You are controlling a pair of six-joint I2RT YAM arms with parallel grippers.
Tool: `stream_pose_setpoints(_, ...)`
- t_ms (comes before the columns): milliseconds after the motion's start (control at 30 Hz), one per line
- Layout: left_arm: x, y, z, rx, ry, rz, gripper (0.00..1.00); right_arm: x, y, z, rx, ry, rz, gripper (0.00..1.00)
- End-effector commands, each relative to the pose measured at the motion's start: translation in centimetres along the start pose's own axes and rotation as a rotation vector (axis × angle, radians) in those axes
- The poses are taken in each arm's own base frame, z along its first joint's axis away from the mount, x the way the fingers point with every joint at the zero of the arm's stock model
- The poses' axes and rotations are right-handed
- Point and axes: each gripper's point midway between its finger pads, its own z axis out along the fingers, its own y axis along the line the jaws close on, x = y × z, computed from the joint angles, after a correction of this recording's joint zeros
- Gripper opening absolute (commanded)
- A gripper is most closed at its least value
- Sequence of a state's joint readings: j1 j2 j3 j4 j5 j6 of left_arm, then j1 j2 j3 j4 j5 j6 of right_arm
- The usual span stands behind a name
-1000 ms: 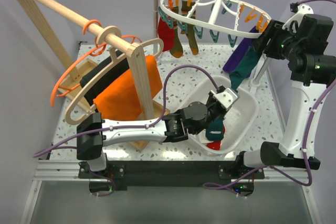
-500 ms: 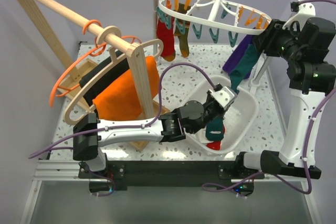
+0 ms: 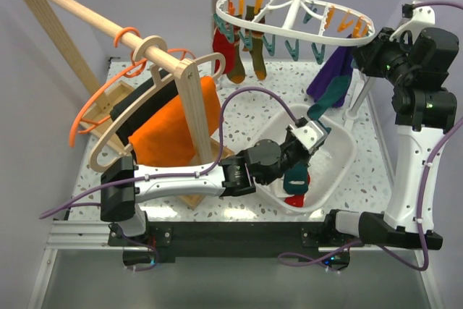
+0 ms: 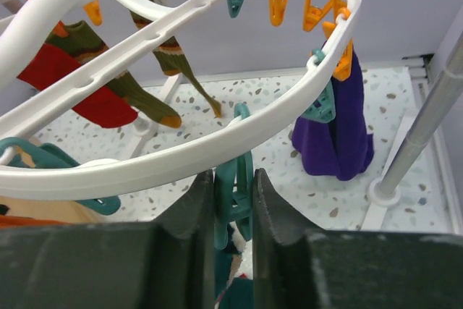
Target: Remove the socks clipped to the hanger
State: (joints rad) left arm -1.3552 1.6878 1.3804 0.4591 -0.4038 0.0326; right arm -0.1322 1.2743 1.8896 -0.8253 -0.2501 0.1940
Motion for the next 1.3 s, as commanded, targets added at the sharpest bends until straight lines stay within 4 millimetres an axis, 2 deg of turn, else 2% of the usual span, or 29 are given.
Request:
stream_pose_setpoints(0, -2.6, -0.2, -0.6, 0.019, -0.061, -0.050, 0.00, -2.6, 0.4, -0.3, -0.010, -0.101, -0.015, 0.00)
stream_pose_setpoints(200, -1.4, -0.3, -1.2, 0.029, -0.024, -0.072, 0.00, -2.3, 0.5, -0.4, -0.015, -0.077, -0.019, 0.00)
stream_pose_setpoints(367, 1.8, -0.6, -1.5, 0.039, 0.070, -0.067, 0.00, -1.3, -0.1, -0.9, 0.029, -0.049, 0.005, 0.00)
stream_pose_setpoints(400, 2.3, -0.8, -1.5, 0.042, 0.085, -0.070, 0.03, -1.2, -0.6, -0.9, 0.055, -0.043, 0.014, 0.00)
stream_pose_setpoints(467, 3.2, -0.8, -1.6, 0.040, 0.117, -0.065, 0.16, -0.6, -1.1, -0.9, 0.081, -0.015, 0.024, 0.06)
stream_pose_setpoints(533, 3.8, -1.0, -1.5, 0.045, 0.138, -0.058, 0.29, 0.0, -1.6, -0.8, 0.107, 0.005, 0.030, 0.18)
stream_pose_setpoints(633, 3.9, -1.2, -1.5, 0.059, 0.150, -0.053, 0.39, 0.7, -2.5, -0.6, 0.151, 0.033, 0.033, 0.22)
stream_pose_setpoints(733, 3.6, -1.5, -1.6, 0.079, 0.148, -0.053, 0.41, 0.9, -3.1, -0.6, 0.186, 0.056, 0.027, 0.29)
stream_pose_setpoints(800, 3.6, -1.7, -1.6, 0.087, 0.150, -0.055, 0.43, 0.4, -3.2, -0.7, 0.199, 0.053, 0.023, 0.33)
stream_pose_setpoints(833, 3.9, -1.7, -1.6, 0.090, 0.159, -0.053, 0.46, 0.6, -3.5, -0.9, 0.217, 0.069, 0.026, 0.42)
stream_pose_setpoints(900, 3.9, -1.8, -1.7, 0.096, 0.163, -0.052, 0.56, 0.4, -3.6, -0.8, 0.225, 0.079, 0.025, 0.51)
stream_pose_setpoints(1000, 3.8, -2.0, -1.9, 0.107, 0.170, -0.049, 0.66, 1.0, -4.3, -0.8, 0.265, 0.120, 0.027, 0.57)
stream_pose_setpoints(1133, 3.4, -2.3, -2.3, 0.142, 0.175, -0.044, 0.73, 1.3, -5.8, -0.2, 0.336, 0.144, 0.016, 0.64)
stream_pose_setpoints(1167, 2.9, -2.4, -2.5, 0.152, 0.169, -0.045, 0.75, 0.6, -6.2, -0.3, 0.360, 0.126, 0.013, 0.68)
stream_pose_setpoints(1233, 2.8, -2.6, -2.8, 0.171, 0.172, -0.046, 0.79, 0.9, -6.9, 0.8, 0.379, 0.157, 0.014, 0.72)
stream_pose_setpoints(1267, 2.5, -2.4, -3.2, 0.172, 0.169, -0.048, 0.80, 0.1, -7.1, 0.7, 0.389, 0.142, 0.015, 0.73)
